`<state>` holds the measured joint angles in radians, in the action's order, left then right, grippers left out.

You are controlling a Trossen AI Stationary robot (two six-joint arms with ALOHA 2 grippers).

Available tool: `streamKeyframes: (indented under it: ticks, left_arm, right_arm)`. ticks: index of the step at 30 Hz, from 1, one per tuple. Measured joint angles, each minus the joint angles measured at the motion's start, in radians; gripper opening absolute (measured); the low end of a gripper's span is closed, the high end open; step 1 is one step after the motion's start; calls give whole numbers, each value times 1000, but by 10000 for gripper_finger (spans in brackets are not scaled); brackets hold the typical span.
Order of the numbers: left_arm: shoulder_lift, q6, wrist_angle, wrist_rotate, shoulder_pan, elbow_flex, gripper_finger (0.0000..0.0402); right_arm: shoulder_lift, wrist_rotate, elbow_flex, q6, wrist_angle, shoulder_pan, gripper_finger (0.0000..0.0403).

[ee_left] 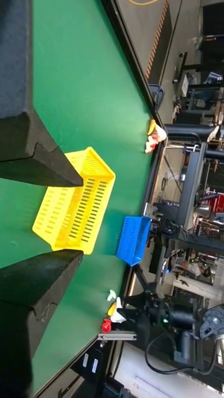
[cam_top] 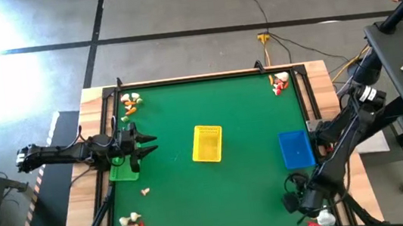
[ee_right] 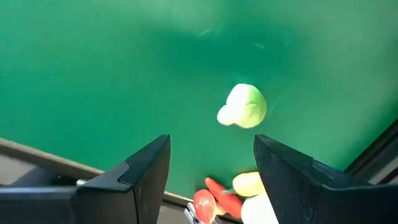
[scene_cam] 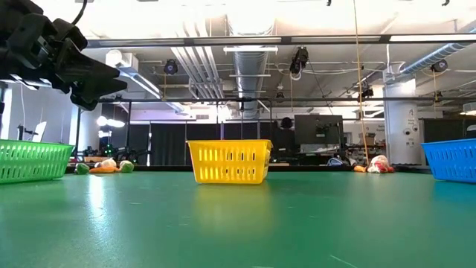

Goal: Sort produce into baskets
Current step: Put the green mushroom into the blue bin

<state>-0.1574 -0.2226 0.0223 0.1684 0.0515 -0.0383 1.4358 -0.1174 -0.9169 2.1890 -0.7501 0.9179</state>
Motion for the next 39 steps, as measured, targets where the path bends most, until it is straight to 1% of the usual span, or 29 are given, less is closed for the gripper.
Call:
streamKeyframes:
  ticks: [2,10,13,17,19,23,27,29,31,33,36,39]
  left_arm:
    - [0,0,0,0,0,0,158]
    - [0,0,0,0,0,0,158]
    - [0,0,0,0,0,0,158]
    - [0,0,0,0,0,0,158]
    - [0,0,0,0,0,0,158]
    - [-1,0,0,0,0,0,158]
    - [-1,0,0,0,0,0,158]
    - [-1,0,0,0,0,0,158]
    - [-1,0,0,0,0,0,158]
    - [-1,0,0,0,0,0,158]
    - [-1,0,0,0,0,0,158]
    - [-1,0,0,0,0,0,158]
  right_arm:
    - [24,-32,0,0,0,-11,224]
    - [94,-74,24,-14,0,-14,223]
    - [106,-74,38,-14,18,-14,214]
    - [103,-74,55,-5,50,-13,179]
    - [99,-74,62,-14,47,-13,154]
    - [93,-77,69,-91,47,-23,96]
    - [47,-100,38,-148,46,-76,47]
    - [1,-111,3,-208,44,-120,42]
    - [-51,-139,-46,-278,-34,-179,42]
    - [-98,-140,-111,-343,-183,-237,42]
    - [-157,-99,-193,-462,-445,-330,40]
    - [-202,-59,-217,-589,-636,-442,40]
